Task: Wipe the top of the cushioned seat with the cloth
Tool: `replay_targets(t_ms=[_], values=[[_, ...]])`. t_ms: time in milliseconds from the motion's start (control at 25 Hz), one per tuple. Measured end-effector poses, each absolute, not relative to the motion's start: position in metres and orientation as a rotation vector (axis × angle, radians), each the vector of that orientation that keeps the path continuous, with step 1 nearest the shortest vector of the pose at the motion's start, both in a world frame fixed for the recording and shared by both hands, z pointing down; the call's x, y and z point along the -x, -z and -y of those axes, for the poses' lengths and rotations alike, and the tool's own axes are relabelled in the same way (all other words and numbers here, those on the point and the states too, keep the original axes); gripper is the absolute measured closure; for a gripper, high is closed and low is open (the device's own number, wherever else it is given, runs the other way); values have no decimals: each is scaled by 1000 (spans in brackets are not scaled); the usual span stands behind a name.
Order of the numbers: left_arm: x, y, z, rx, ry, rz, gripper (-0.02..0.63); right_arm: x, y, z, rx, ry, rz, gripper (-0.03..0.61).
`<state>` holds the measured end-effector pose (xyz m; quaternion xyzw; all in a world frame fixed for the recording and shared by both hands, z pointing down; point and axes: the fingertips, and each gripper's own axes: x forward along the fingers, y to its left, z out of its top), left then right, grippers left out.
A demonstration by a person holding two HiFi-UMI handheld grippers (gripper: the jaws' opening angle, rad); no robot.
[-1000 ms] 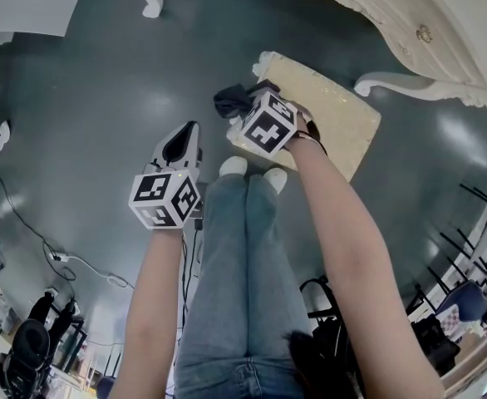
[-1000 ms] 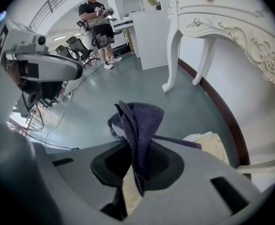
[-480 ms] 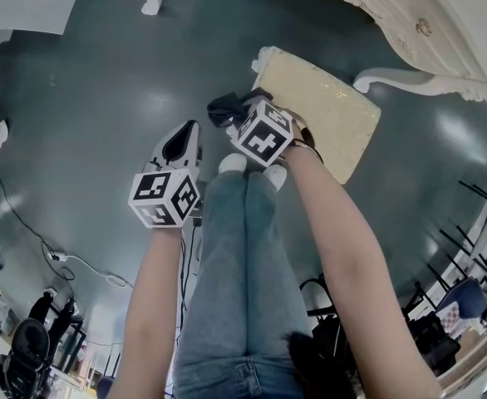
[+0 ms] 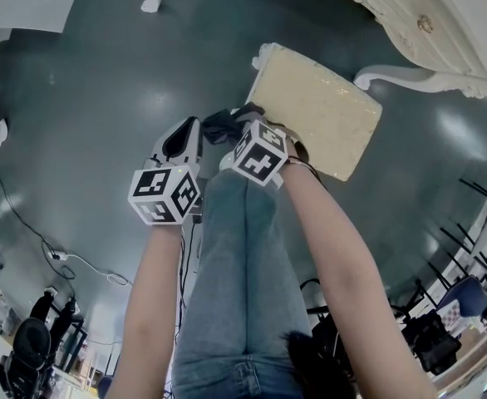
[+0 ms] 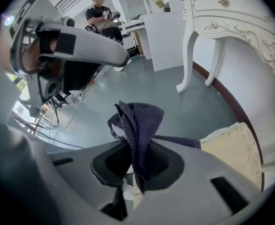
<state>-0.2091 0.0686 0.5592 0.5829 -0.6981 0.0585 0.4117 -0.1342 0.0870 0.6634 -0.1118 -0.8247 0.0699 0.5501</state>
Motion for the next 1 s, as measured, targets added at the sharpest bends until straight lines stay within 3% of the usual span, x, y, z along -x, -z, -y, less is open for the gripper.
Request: replay_targets(t_ms=[520, 1000], values=[[208, -547, -65, -1497, -156, 1758, 600, 101, -664, -121, 292, -271, 1925, 535], [196, -481, -50, -1578, -188, 1751, 600, 34, -623, -123, 190, -385, 1844, 535]])
